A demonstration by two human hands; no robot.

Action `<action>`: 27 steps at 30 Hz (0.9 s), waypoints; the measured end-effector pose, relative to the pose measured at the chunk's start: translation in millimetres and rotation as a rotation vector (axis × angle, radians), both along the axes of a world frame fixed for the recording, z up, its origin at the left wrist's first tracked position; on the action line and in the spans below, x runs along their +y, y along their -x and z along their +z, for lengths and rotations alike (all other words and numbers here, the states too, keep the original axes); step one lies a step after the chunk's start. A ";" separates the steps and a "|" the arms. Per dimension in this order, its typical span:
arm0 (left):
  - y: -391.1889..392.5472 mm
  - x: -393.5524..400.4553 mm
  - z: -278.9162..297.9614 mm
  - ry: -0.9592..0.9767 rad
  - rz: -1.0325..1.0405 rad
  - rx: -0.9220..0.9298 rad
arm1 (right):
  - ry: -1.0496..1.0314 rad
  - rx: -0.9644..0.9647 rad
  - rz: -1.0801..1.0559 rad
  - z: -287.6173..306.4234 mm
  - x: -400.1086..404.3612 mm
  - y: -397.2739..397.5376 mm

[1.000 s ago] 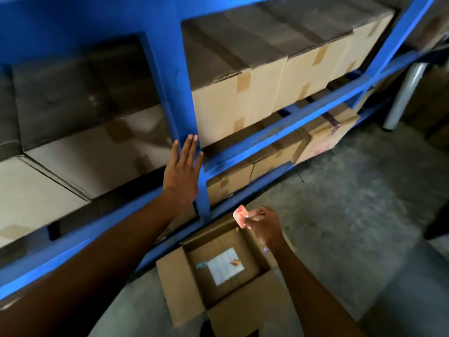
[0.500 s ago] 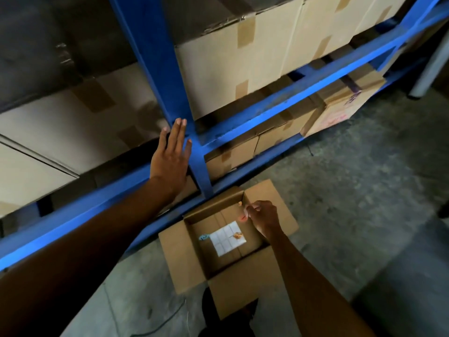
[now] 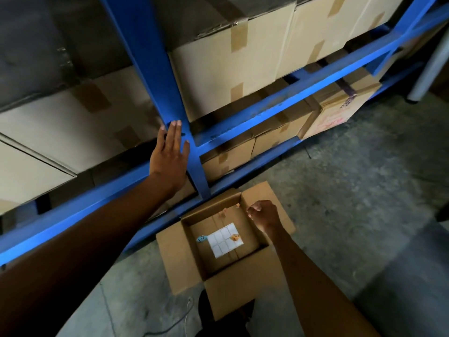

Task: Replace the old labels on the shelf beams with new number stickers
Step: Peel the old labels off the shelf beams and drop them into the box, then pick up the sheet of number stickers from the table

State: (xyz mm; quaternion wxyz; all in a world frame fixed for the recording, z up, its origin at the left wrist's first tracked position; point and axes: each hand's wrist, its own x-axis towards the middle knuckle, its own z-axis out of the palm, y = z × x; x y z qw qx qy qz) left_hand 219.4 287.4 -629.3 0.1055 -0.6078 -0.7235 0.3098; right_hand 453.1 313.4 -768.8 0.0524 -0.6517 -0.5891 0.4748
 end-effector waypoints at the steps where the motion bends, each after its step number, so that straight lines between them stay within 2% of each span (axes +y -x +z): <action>1: -1.0 0.8 3.0 0.024 0.015 -0.065 | 0.000 0.006 -0.014 -0.2 0.0 -1.4; 5: -12.9 -5.2 14.8 0.109 0.048 -0.342 | -0.054 -0.002 0.016 13.1 -3.9 -7.4; 9: -43.9 -19.3 20.6 0.071 -0.109 -0.667 | -0.110 0.011 -0.001 46.7 -15.2 -19.6; 12: -76.4 -27.0 22.4 0.051 -0.217 -0.772 | -0.250 -0.106 0.061 74.0 -32.4 -42.3; 15: -118.0 -38.0 21.3 0.072 -0.299 -0.854 | -0.354 -0.224 0.019 107.0 -66.6 -79.4; 18: -172.2 -55.3 25.7 0.065 -0.467 -0.874 | -0.430 -0.313 -0.118 138.6 -116.3 -127.5; 22: -257.8 -91.6 42.0 0.065 -0.699 -1.071 | -0.500 -0.424 -0.331 170.8 -193.8 -194.7; 27: -362.2 -156.2 50.7 0.220 -0.923 -1.151 | -0.521 -0.564 -0.604 192.4 -306.0 -271.8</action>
